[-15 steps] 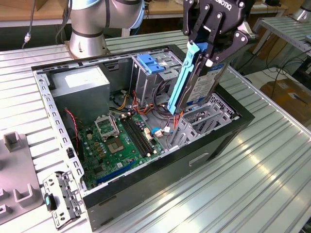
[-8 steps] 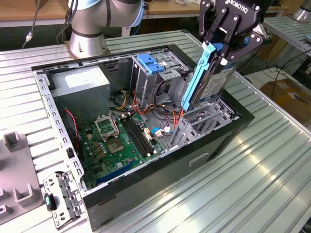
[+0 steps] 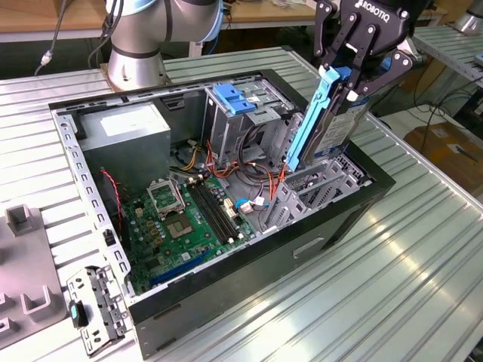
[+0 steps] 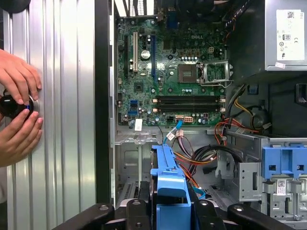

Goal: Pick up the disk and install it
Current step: 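Insert the disk into the insertion slot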

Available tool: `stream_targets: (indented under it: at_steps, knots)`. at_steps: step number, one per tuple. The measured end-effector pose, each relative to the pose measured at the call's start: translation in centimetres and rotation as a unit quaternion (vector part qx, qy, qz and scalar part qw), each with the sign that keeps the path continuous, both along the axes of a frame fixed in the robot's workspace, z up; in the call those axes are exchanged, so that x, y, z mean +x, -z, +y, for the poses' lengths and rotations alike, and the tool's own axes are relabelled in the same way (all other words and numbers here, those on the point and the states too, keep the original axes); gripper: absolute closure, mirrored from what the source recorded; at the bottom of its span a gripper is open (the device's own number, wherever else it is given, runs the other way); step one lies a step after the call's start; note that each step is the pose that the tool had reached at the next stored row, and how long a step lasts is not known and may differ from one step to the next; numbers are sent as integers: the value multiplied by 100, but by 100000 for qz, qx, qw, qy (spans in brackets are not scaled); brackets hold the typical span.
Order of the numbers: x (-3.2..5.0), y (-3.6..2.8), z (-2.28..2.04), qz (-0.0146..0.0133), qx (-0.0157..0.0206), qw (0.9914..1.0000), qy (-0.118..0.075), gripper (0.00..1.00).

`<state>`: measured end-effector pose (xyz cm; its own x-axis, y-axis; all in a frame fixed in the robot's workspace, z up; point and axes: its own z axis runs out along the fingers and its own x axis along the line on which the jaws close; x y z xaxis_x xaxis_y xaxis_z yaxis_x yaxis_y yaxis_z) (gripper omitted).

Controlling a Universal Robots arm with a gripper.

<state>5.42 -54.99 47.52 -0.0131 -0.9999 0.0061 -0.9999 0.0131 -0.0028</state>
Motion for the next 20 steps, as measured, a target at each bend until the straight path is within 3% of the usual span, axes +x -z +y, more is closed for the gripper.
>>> stream_targets:
  at_steps: [7,10,13,15,20]
  knots:
    - [7,2,-1,-1,5,100000,-1,63]
    - [20,19,-21,2,21,100000,-7,63]
    - [52,46,-48,3,271,100000,-3,63]
    - [47,96,-87,8,489,99996,-771,63]
    - [42,139,-149,10,570,99990,-1260,63]
